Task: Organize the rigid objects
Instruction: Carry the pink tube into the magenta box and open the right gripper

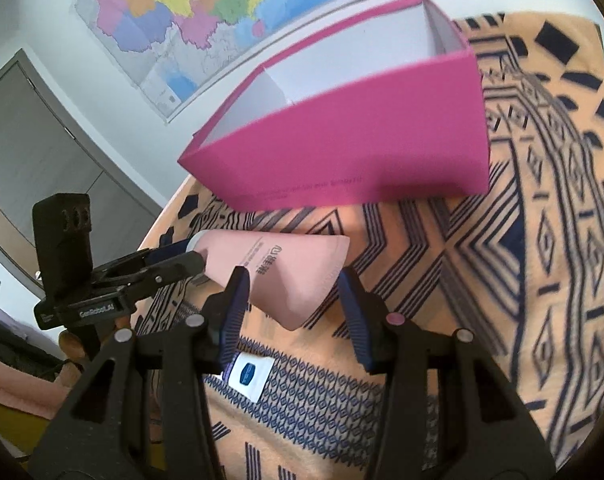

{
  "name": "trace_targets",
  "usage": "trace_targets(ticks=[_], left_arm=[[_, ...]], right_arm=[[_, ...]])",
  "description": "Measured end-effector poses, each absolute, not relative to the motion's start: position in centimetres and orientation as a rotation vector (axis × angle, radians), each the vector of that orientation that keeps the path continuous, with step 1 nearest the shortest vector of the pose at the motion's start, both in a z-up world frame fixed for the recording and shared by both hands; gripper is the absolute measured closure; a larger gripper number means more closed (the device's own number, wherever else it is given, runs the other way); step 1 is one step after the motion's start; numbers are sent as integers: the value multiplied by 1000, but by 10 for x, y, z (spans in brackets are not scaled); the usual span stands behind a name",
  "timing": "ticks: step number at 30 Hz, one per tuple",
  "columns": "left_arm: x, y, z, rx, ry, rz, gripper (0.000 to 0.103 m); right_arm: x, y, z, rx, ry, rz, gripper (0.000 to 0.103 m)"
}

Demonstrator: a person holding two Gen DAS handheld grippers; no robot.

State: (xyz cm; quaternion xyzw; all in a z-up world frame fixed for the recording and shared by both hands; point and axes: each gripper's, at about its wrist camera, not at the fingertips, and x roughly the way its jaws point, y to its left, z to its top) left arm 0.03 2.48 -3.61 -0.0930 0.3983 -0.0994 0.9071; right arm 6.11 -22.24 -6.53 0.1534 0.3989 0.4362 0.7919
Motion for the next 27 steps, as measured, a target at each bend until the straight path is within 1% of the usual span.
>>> trace_targets(ticks=[19,27], left_arm=[[17,4,31,-124,660,-236,42],[40,2,42,-121,639,-235,42]], right_arm=[[76,-245,-3,280,664,895,54],[101,-247,18,268,609,881,54]])
